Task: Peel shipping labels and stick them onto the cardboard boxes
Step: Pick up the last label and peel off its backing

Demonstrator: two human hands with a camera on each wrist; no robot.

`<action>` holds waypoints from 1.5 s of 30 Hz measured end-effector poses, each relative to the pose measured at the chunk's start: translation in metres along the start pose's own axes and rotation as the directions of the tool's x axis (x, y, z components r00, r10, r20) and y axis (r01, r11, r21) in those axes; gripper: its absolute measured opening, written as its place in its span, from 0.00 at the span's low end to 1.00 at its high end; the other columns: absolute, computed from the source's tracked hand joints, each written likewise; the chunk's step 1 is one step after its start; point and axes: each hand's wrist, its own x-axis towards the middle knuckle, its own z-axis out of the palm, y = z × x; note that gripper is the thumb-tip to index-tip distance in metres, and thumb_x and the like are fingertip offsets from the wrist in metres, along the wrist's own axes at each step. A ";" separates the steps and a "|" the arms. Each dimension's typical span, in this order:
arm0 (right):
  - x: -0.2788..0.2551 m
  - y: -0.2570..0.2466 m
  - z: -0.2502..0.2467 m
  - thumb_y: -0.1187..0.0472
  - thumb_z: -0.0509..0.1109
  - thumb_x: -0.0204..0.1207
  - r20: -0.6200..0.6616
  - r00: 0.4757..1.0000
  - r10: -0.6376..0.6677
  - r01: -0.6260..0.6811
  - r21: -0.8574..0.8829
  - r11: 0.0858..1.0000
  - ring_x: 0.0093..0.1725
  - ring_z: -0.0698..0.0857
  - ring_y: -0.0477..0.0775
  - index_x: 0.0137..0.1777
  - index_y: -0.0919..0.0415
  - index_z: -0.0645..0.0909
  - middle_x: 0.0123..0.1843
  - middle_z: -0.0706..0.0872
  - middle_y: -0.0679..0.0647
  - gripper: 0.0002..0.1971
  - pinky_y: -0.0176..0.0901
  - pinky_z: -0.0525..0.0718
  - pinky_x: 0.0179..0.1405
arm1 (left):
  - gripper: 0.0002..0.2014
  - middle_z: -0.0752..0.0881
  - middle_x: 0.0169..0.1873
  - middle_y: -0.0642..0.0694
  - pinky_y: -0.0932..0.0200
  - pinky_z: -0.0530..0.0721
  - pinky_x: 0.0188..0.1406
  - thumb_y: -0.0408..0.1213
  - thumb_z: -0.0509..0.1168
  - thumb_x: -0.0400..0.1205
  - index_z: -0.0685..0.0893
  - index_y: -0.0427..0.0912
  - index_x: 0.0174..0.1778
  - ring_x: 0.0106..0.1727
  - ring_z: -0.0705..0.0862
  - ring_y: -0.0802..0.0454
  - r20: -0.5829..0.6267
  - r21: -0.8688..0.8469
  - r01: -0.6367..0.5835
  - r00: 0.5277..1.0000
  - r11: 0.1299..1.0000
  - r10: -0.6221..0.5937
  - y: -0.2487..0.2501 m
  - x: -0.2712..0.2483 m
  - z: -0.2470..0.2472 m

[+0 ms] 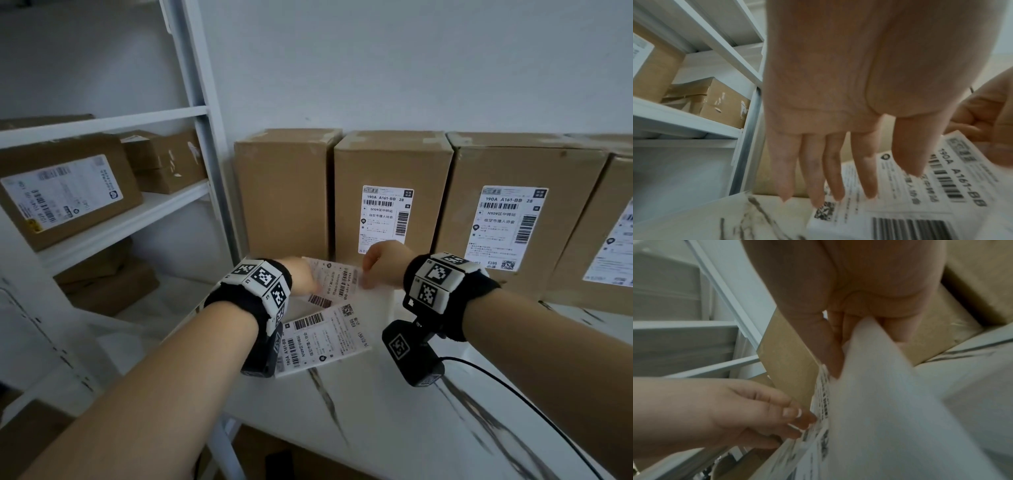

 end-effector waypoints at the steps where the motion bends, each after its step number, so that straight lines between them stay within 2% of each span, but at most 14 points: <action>1: -0.001 0.002 0.000 0.69 0.73 0.68 -0.030 1.000 -0.003 0.005 0.067 0.998 0.38 0.78 0.47 0.33 0.54 0.76 0.37 0.78 0.48 0.11 0.34 0.78 0.32 | 0.19 0.82 0.64 0.44 0.65 0.80 0.40 0.44 0.58 0.85 0.78 0.40 0.69 0.51 0.81 0.51 -0.044 -0.061 -0.019 0.999 0.998 0.016 0.002 -0.002 -0.001; 3: -0.002 0.006 0.001 0.68 0.76 0.66 -0.065 0.998 -0.012 0.024 0.193 0.981 0.37 0.78 0.47 0.34 0.53 0.75 0.39 0.80 0.49 0.12 0.37 0.81 0.34 | 0.17 0.84 0.59 0.44 0.63 0.79 0.41 0.45 0.61 0.84 0.81 0.39 0.63 0.48 0.79 0.52 -0.134 -0.163 -0.053 0.991 0.985 0.032 0.007 -0.006 -0.004; 6: -0.006 0.005 -0.001 0.68 0.78 0.63 -0.057 0.998 -0.041 0.058 0.348 0.936 0.49 0.86 0.55 0.39 0.52 0.79 0.50 0.87 0.56 0.13 0.49 0.87 0.52 | 0.18 0.85 0.51 0.45 0.57 0.79 0.48 0.50 0.69 0.77 0.86 0.39 0.53 0.50 0.82 0.49 -0.211 -0.269 -0.103 0.976 0.958 0.046 0.011 -0.014 -0.010; 8: -0.010 0.004 -0.003 0.67 0.79 0.63 -0.057 0.996 -0.075 0.092 0.402 0.911 0.52 0.87 0.56 0.39 0.51 0.81 0.49 0.87 0.56 0.12 0.53 0.86 0.58 | 0.20 0.86 0.51 0.46 0.54 0.82 0.55 0.51 0.75 0.72 0.87 0.41 0.52 0.54 0.84 0.50 -0.238 -0.339 -0.153 0.969 0.928 0.072 0.015 -0.020 -0.015; 14: -0.024 -0.001 -0.006 0.62 0.80 0.64 -0.079 0.990 -0.119 0.142 0.480 0.866 0.51 0.88 0.57 0.34 0.54 0.84 0.42 0.88 0.53 0.07 0.56 0.85 0.60 | 0.16 0.84 0.36 0.56 0.64 0.80 0.45 0.45 0.76 0.72 0.88 0.35 0.47 0.40 0.82 0.61 -0.344 -0.416 -0.257 0.933 0.872 0.110 0.027 -0.038 -0.019; 19: -0.030 0.002 -0.011 0.68 0.75 0.69 -0.090 0.990 -0.106 0.136 0.459 0.878 0.55 0.86 0.57 0.44 0.58 0.84 0.47 0.87 0.55 0.07 0.54 0.84 0.62 | 0.08 0.91 0.41 0.42 0.51 0.83 0.59 0.37 0.70 0.78 0.89 0.36 0.40 0.50 0.88 0.48 -0.362 -0.410 -0.221 0.930 0.885 0.065 0.029 -0.046 -0.020; 23: -0.034 0.005 -0.013 0.72 0.72 0.71 -0.105 0.994 -0.025 0.068 0.427 0.902 0.49 0.84 0.56 0.50 0.63 0.83 0.43 0.83 0.54 0.09 0.51 0.86 0.56 | 0.10 0.89 0.34 0.47 0.58 0.84 0.47 0.35 0.67 0.79 0.83 0.42 0.31 0.43 0.88 0.51 -0.360 -0.461 -0.153 0.933 0.874 -0.026 0.028 -0.049 -0.024; 26: -0.037 0.007 -0.013 0.71 0.72 0.72 -0.093 0.995 0.032 0.008 0.398 0.917 0.50 0.85 0.58 0.40 0.62 0.80 0.47 0.83 0.57 0.05 0.50 0.88 0.52 | 0.10 0.91 0.42 0.44 0.68 0.81 0.27 0.33 0.64 0.81 0.80 0.42 0.33 0.36 0.87 0.57 -0.313 -0.587 -0.114 0.945 0.801 -0.096 0.028 -0.052 -0.030; 30: -0.037 0.004 -0.011 0.71 0.73 0.71 -0.088 0.994 0.061 -0.019 0.419 0.908 0.55 0.86 0.61 0.36 0.60 0.78 0.50 0.84 0.59 0.08 0.52 0.88 0.52 | 0.11 0.87 0.38 0.47 0.63 0.82 0.42 0.31 0.61 0.83 0.78 0.40 0.35 0.34 0.85 0.58 -0.228 -0.694 -0.047 0.961 0.718 -0.157 0.030 -0.058 -0.033; 33: -0.037 0.003 -0.010 0.71 0.73 0.72 -0.103 0.993 0.065 -0.021 0.380 0.925 0.52 0.84 0.59 0.36 0.60 0.78 0.50 0.83 0.59 0.08 0.52 0.88 0.52 | 0.08 0.85 0.36 0.48 0.63 0.80 0.42 0.31 0.59 0.84 0.78 0.37 0.39 0.37 0.85 0.55 -0.182 -0.721 0.001 0.965 0.693 -0.190 0.028 -0.060 -0.031; 36: -0.038 0.001 -0.010 0.70 0.73 0.72 -0.114 0.991 0.071 -0.028 0.346 0.938 0.55 0.85 0.60 0.47 0.64 0.81 0.55 0.84 0.61 0.05 0.52 0.88 0.53 | 0.07 0.87 0.44 0.46 0.62 0.81 0.43 0.31 0.59 0.85 0.80 0.34 0.53 0.43 0.86 0.52 -0.169 -0.745 0.021 0.961 0.667 -0.219 0.026 -0.062 -0.029; 39: -0.040 0.001 -0.010 0.69 0.72 0.73 -0.112 0.991 0.066 -0.027 0.315 0.949 0.58 0.85 0.62 0.55 0.67 0.82 0.58 0.85 0.62 0.11 0.53 0.87 0.54 | 0.07 0.86 0.39 0.46 0.59 0.82 0.48 0.31 0.57 0.85 0.79 0.33 0.48 0.41 0.86 0.51 -0.139 -0.756 0.053 0.961 0.653 -0.239 0.026 -0.062 -0.029; 41: -0.042 0.000 -0.010 0.69 0.71 0.74 -0.112 0.992 0.065 -0.028 0.302 0.953 0.58 0.85 0.62 0.56 0.68 0.82 0.58 0.85 0.63 0.11 0.54 0.87 0.55 | 0.08 0.85 0.37 0.46 0.60 0.82 0.47 0.31 0.57 0.85 0.78 0.34 0.42 0.38 0.86 0.52 -0.121 -0.778 0.066 0.960 0.625 -0.253 0.025 -0.062 -0.028; 45: -0.042 0.000 -0.011 0.69 0.71 0.74 -0.131 0.990 0.060 -0.023 0.265 0.964 0.58 0.85 0.63 0.57 0.67 0.82 0.58 0.85 0.63 0.12 0.55 0.87 0.56 | 0.06 0.86 0.37 0.44 0.63 0.83 0.34 0.30 0.56 0.85 0.78 0.32 0.51 0.34 0.85 0.54 -0.097 -0.824 0.076 0.957 0.561 -0.273 0.022 -0.062 -0.026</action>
